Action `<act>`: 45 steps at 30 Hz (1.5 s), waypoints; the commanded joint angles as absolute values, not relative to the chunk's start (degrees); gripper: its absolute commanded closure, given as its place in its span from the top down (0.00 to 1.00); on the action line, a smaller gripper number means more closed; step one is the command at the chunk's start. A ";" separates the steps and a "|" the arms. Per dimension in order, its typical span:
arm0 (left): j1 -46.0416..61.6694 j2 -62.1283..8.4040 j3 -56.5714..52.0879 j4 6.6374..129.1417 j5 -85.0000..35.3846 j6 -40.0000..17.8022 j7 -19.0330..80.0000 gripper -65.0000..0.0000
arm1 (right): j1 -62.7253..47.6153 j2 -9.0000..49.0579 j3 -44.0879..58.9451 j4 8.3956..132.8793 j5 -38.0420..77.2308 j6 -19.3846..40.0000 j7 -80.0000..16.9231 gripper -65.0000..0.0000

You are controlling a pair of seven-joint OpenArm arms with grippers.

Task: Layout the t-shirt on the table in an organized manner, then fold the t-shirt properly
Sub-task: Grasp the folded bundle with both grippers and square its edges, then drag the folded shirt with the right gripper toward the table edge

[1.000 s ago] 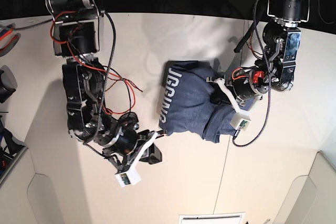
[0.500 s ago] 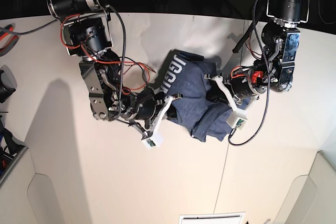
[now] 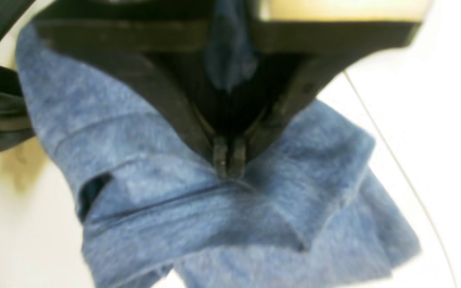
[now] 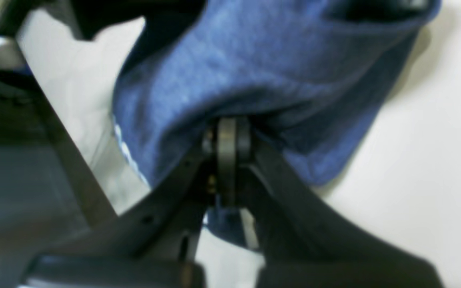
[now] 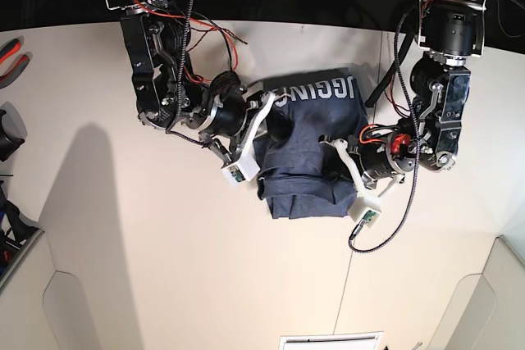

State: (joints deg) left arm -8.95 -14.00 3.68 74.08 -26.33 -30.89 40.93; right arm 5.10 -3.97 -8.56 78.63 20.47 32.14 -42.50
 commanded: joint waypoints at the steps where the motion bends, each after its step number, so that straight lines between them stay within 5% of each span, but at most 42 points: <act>1: -10.31 -14.33 3.40 74.85 -28.64 -31.09 39.16 0.00 | 6.22 -4.43 -8.64 80.55 21.61 32.62 -41.19 0.00; 12: -10.28 -14.33 0.54 89.17 -38.15 -33.69 39.20 0.00 | 6.35 -4.45 -8.64 85.91 19.90 31.68 -40.73 0.00; 24: -4.10 -14.33 -16.51 97.19 -39.64 -33.67 40.45 0.00 | 9.69 -6.90 -8.80 94.43 19.75 28.27 -35.44 0.00; 38: 2.17 -14.35 -31.46 97.17 -40.07 -33.67 40.49 0.00 | 13.30 -8.54 -20.49 69.25 9.34 25.30 -29.32 0.00; 45: 4.32 -14.33 -31.46 97.17 -40.03 -33.67 40.49 0.00 | 12.71 -0.84 -20.49 65.14 8.97 25.43 -30.48 0.00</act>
State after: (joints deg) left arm 4.99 -13.63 -31.20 96.03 -38.83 -33.32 41.95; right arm 12.05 -1.52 -20.71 64.75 10.59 26.44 -28.93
